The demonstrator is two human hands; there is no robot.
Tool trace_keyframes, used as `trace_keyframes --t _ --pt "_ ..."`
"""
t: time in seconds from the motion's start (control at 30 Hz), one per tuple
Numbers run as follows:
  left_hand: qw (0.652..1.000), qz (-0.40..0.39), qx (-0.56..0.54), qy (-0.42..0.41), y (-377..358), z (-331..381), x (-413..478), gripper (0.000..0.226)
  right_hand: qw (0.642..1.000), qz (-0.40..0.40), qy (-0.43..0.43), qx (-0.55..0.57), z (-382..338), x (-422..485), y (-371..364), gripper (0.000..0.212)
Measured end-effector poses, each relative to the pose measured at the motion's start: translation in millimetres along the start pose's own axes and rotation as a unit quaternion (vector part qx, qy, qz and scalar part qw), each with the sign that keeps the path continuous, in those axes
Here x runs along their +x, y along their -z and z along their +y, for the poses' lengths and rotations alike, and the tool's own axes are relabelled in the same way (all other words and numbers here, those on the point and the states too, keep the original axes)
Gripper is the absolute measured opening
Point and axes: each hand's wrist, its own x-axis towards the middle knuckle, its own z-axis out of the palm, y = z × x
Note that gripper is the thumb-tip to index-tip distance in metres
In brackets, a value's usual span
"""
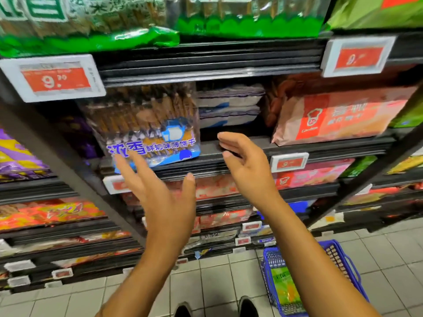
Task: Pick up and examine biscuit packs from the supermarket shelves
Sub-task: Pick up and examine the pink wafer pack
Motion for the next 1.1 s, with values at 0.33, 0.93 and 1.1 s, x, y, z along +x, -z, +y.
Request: trace_keyframes --t 0.33,0.93,1.1 --pt "0.992 -0.088 -0.037 -0.087 -124.2 78.2 -16.7 0.061 0.922 0.381 0.014 0.068 58.9 -6.7 186.1 0.019" --pt "0.984 -0.068 -0.164 0.015 -159.2 126.8 -3.0 0.022 0.959 0.234 -0.058 0.148 93.6 9.0 287.5 0.046" --pt "0.945 -0.118 -0.273 0.135 -125.8 100.9 -33.3 0.029 0.930 0.117 -0.085 0.339 95.9 -10.7 288.7 0.034"
